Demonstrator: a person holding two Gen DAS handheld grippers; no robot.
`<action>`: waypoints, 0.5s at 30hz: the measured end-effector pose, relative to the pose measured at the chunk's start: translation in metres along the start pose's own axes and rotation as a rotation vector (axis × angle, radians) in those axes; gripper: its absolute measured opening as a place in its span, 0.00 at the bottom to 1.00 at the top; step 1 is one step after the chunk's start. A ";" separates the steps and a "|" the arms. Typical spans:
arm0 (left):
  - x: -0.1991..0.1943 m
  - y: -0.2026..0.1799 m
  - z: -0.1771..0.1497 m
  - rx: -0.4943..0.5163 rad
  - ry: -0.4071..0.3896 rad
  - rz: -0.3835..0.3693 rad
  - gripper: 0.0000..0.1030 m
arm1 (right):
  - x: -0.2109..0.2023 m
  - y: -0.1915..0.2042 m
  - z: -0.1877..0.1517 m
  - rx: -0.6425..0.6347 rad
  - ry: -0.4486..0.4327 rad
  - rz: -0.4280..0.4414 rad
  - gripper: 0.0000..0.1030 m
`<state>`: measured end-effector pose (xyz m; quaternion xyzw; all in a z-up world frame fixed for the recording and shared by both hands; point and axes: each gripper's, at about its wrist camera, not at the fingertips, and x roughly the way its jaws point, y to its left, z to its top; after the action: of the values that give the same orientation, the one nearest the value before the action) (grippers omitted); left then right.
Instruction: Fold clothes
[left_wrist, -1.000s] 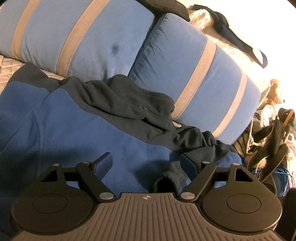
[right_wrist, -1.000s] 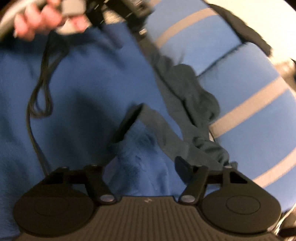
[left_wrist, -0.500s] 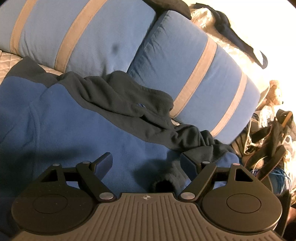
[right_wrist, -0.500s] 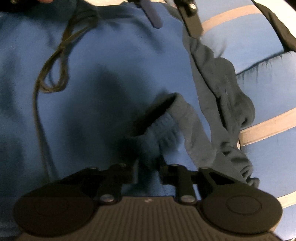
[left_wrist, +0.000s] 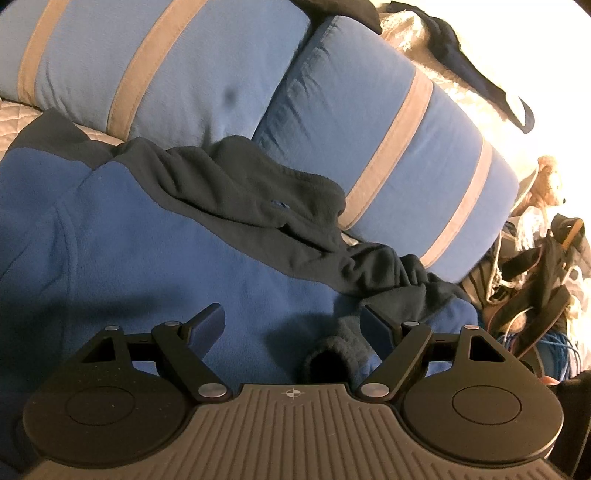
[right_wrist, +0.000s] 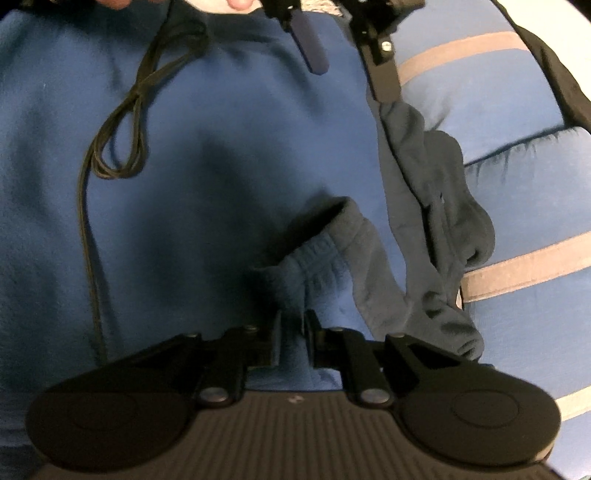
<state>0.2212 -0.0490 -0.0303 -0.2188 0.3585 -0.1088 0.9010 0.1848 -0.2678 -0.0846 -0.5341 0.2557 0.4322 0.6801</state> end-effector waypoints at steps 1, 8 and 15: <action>0.000 0.000 0.000 -0.001 0.001 0.001 0.78 | 0.001 0.000 0.001 -0.010 0.004 0.000 0.33; 0.001 0.000 -0.001 0.003 0.007 -0.004 0.78 | 0.007 -0.005 0.005 -0.016 0.038 0.058 0.37; 0.001 0.001 0.000 0.000 0.012 -0.012 0.78 | 0.014 -0.005 0.011 -0.023 0.083 0.107 0.12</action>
<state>0.2220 -0.0484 -0.0321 -0.2201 0.3627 -0.1158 0.8981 0.1948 -0.2535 -0.0898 -0.5448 0.3072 0.4483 0.6386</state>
